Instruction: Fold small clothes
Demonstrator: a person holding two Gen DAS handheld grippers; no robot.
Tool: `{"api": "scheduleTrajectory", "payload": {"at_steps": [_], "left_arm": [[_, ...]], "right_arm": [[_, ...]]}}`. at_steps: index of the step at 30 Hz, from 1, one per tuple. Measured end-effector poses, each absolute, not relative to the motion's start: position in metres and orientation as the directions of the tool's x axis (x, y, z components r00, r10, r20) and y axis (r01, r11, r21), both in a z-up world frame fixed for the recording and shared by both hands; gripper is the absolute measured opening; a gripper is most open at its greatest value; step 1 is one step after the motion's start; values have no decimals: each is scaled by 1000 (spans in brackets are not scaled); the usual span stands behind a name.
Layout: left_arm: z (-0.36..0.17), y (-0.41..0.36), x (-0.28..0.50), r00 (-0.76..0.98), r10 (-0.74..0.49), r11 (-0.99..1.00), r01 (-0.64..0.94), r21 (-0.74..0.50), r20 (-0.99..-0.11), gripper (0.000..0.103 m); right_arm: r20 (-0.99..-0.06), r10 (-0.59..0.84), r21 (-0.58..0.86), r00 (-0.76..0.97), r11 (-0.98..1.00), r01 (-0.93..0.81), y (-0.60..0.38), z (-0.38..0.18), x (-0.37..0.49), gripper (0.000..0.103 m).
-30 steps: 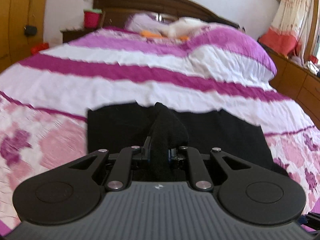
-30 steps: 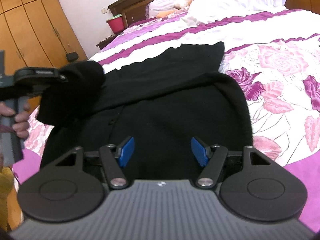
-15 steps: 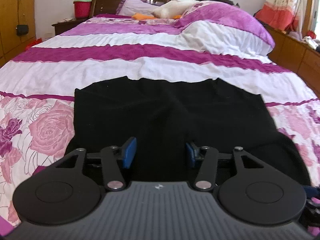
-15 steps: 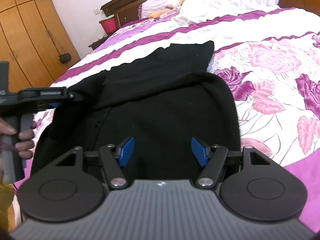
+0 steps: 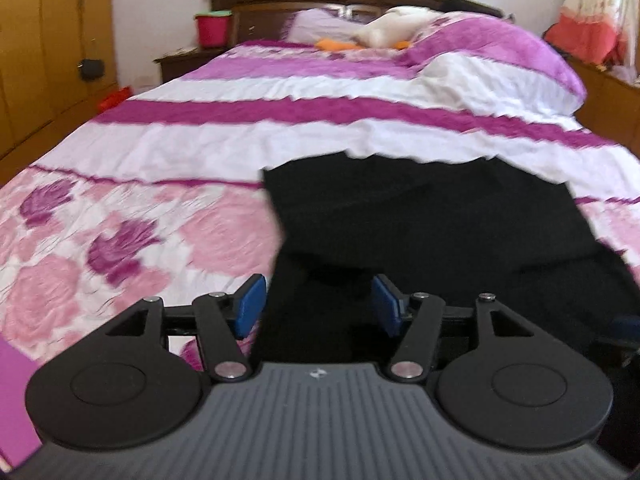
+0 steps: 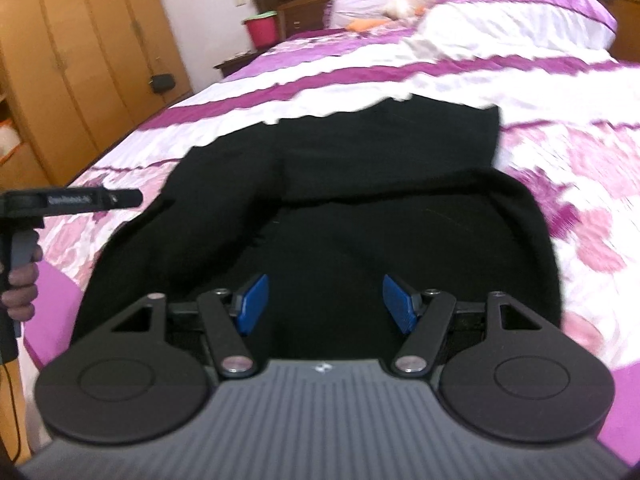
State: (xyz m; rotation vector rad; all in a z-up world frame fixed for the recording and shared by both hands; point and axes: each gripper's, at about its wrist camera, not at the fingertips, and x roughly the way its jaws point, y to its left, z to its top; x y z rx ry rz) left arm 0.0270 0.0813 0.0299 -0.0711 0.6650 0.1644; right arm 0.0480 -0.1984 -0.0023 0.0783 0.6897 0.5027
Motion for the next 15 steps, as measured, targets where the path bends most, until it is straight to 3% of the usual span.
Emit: {"api": "scheduleTrajectory", "payload": {"at_steps": [9, 15], "left_arm": [[0, 110, 16, 711, 229, 960, -276, 34, -665, 65], [-10, 117, 16, 699, 210, 960, -280, 10, -684, 65]], "right_arm": [[-596, 551, 153, 584, 792, -591, -119, 12, 50, 66], [-588, 555, 51, 589, 752, -657, -77, 15, 40, 65]]}}
